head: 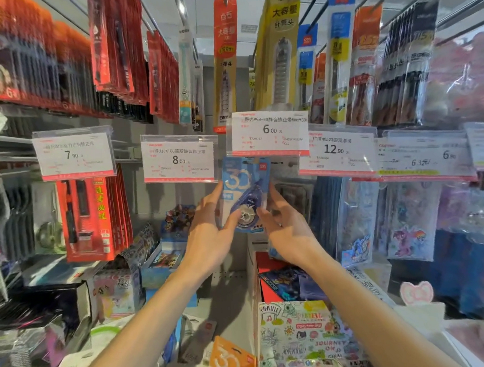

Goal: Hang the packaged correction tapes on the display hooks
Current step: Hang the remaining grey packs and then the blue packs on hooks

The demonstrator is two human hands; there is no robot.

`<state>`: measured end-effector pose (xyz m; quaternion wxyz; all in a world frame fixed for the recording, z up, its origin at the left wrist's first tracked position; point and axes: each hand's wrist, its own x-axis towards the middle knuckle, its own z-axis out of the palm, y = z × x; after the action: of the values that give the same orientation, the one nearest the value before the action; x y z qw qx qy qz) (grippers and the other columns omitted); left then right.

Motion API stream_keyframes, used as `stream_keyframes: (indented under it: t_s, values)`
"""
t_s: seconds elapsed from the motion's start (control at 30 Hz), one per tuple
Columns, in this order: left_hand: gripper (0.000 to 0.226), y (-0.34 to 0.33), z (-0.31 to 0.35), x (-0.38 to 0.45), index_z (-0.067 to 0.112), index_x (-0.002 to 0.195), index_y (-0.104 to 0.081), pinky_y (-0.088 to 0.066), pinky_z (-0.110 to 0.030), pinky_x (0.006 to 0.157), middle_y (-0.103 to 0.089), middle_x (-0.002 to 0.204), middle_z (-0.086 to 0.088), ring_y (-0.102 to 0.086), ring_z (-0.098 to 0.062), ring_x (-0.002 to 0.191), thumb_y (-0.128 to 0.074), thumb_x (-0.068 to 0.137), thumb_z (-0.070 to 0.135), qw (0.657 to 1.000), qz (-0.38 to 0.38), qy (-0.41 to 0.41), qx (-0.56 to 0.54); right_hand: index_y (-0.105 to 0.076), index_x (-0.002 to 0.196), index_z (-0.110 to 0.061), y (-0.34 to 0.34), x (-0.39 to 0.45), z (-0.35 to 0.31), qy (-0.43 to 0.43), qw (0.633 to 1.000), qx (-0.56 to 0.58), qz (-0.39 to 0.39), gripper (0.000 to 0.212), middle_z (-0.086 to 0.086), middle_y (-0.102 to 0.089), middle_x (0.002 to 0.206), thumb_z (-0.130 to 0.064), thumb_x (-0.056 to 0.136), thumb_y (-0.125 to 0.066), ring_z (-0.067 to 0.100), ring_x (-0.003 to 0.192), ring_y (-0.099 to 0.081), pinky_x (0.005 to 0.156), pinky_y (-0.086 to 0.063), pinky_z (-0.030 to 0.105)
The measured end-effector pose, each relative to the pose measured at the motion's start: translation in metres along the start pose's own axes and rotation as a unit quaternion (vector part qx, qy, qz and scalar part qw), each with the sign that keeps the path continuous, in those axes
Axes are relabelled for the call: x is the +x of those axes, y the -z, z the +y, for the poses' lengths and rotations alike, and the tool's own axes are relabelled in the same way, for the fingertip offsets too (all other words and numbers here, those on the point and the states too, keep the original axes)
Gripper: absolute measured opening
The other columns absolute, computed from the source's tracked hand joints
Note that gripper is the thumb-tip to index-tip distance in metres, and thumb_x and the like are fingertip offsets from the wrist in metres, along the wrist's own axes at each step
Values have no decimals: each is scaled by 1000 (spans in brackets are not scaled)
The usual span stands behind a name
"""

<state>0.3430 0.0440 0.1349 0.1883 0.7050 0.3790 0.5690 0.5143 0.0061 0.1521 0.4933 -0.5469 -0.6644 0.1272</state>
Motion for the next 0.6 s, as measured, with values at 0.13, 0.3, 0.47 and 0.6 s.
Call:
stream_keyframes:
  t_s: [0.13,0.3,0.47,0.6]
  values:
    - [58,12,7,-11,42,151,-40,-52,-37,101,-53,148,5,-56,-9,128,-64,98,43,1000,0,25,7,-44,150,-34,14,-17,4,-25,998,54,3,50,-19,-65,125,-41,103,-58,3,107,-67,83,-57,20]
    - [27,38,23,-40,33,125,-59,-52,-17,77,-67,117,13,-64,5,99,-65,99,28,999,30,31,-19,-60,125,-31,36,-55,-2,-32,994,101,32,24,-13,-74,108,-35,102,-61,10,95,-75,86,-63,34]
    - [16,59,46,-84,28,110,-65,-59,-39,79,-74,91,3,-72,-12,83,-68,97,18,992,47,53,-104,-68,110,-26,50,-101,-14,-18,979,198,50,10,2,-78,88,-31,102,-64,5,69,-71,64,-57,18]
    - [16,71,53,-119,28,106,-67,-61,-30,66,-78,92,-1,-75,-19,77,-69,96,15,985,67,62,-146,-70,107,-21,49,-134,-20,-31,968,245,36,9,5,-76,80,-25,102,-64,11,62,-65,60,-57,22]
